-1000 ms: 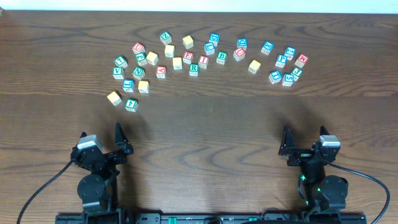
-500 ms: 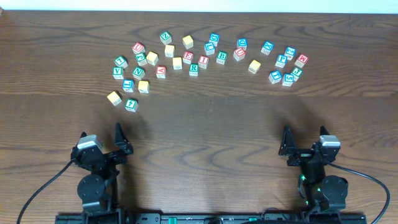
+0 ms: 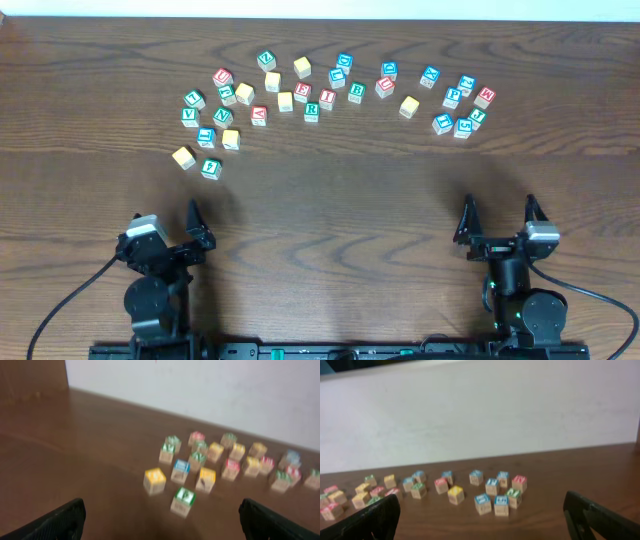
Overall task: Spell out NEURIPS
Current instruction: 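Raise both arms and move the left gripper over the green N block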
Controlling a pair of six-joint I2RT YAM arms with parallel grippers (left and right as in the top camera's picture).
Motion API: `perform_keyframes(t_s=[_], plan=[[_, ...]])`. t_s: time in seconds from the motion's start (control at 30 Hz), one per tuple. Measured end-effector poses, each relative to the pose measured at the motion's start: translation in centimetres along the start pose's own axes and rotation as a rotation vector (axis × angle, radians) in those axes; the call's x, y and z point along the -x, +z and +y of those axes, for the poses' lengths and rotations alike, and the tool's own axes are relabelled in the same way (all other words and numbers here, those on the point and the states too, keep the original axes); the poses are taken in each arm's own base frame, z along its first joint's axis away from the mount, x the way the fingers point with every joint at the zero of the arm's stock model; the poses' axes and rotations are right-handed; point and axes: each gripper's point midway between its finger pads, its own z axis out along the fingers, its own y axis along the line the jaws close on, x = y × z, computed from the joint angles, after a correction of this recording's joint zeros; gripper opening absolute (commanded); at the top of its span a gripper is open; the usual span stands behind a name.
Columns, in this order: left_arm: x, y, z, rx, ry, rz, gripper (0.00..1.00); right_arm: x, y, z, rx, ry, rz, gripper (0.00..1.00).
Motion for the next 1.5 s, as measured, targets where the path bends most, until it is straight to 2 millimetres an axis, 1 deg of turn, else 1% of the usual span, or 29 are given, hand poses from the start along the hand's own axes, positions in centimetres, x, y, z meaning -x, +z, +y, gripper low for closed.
perform_keyframes(t_s=[0.07,0.13,0.2,0.33,0.4,0.47,0.57,0.6,0.63,0.67,0.8,0.87,1.03,1.13,1.2,1.23,1.27,1.37,1.4,1.5], plan=[[-0.4,0.1,0.0,0.006,0.007,0.044,0.97,0.2,0.0,0.0,0.001,-0.017,-0.007,0.99],[0.3,0.3,-0.2,0.010,0.027,0.076,0.96,0.5,0.0,0.1,0.001,-0.041,-0.009,0.99],[2.1,0.4,-0.6,0.008,0.042,0.091,0.97,1.4,-0.1,0.2,0.003,-0.066,-0.020,0.99],[7.4,1.6,-2.3,-0.026,0.077,0.114,0.96,3.9,0.0,0.6,0.003,-0.108,-0.031,0.99],[9.1,2.4,-3.2,-0.050,0.084,0.142,0.96,4.9,0.2,0.8,0.007,-0.127,-0.025,0.99],[10.4,3.4,-3.8,-0.065,0.091,0.175,0.96,5.7,0.7,1.2,0.021,-0.149,-0.008,0.99],[11.8,5.0,-4.5,-0.076,0.112,0.245,0.96,6.6,1.9,1.8,0.045,-0.182,0.039,0.99],[12.2,5.5,-4.7,-0.078,0.118,0.268,0.96,6.8,2.7,2.1,0.057,-0.193,0.072,0.99],[12.6,5.9,-4.9,-0.083,0.122,0.295,0.97,6.9,3.1,2.2,0.062,-0.198,0.084,0.99],[12.9,6.2,-5.2,-0.090,0.124,0.323,0.96,6.9,3.7,2.4,0.071,-0.202,0.112,0.99],[15.3,7.6,-6.6,-0.132,0.123,0.390,0.96,6.4,6.5,3.2,0.118,-0.210,0.242,0.99],[16.4,8.2,-7.1,-0.144,0.124,0.421,0.96,5.4,7.9,3.6,0.143,-0.211,0.333,0.99],[17.2,9.3,-7.7,-0.156,0.126,0.544,0.96,3.5,11.3,4.4,0.204,-0.205,0.550,0.99],[17.4,10.3,-8.0,-0.156,0.125,0.614,0.97,2.9,13.3,5.0,0.245,-0.197,0.643,0.99],[17.5,10.9,-8.0,-0.154,0.127,0.648,0.97,3.0,14.4,5.4,0.266,-0.189,0.675,0.99],[17.7,11.2,-8.1,-0.154,0.129,0.654,0.96,3.4,15.8,5.9,0.292,-0.180,0.684,0.99],[17.8,11.5,-8.1,-0.153,0.129,0.657,0.96,3.9,16.6,6.3,0.311,-0.175,0.678,0.99],[17.7,12.1,-8.1,-0.153,0.128,0.664,0.97,6.1,19.5,7.6,0.368,-0.175,0.594,0.99],[17.5,12.2,-8.1,-0.152,0.128,0.669,0.97,6.8,20.1,7.9,0.380,-0.177,0.561,0.99],[17.1,12.5,-8.0,-0.150,0.126,0.682,0.96,8.1,20.6,9.1,0.436,-0.154,0.505,0.99]])
